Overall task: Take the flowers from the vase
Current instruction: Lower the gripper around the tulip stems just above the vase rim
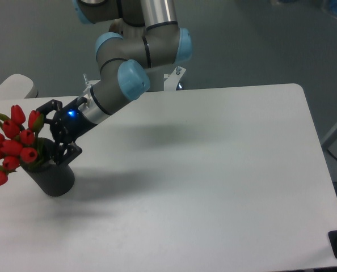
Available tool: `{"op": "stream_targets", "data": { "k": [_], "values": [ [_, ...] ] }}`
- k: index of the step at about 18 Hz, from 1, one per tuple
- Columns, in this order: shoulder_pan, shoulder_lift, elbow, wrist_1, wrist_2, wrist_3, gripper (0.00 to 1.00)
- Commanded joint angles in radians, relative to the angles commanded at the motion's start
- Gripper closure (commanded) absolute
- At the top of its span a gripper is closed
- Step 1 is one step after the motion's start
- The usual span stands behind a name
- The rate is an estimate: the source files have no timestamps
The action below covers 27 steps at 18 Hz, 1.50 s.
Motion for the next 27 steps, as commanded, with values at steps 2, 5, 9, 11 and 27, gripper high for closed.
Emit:
{"op": "stream_targets", "data": {
  "k": [2, 5, 9, 11, 27],
  "values": [
    [-0.003, 0.000, 0.003, 0.000, 0.000, -0.003, 0.00],
    [-0.014, -0.009, 0.006, 0.000, 0.000, -0.005, 0.00],
    [-0.018, -0.008, 0.008, 0.000, -0.002, -0.005, 0.00],
    [-0.018, -0.005, 0.014, 0.000, -0.003, -0.006, 0.06],
    [-0.020, -0.003, 0.021, 0.014, -0.003, -0.003, 0.57]
  ]
}}
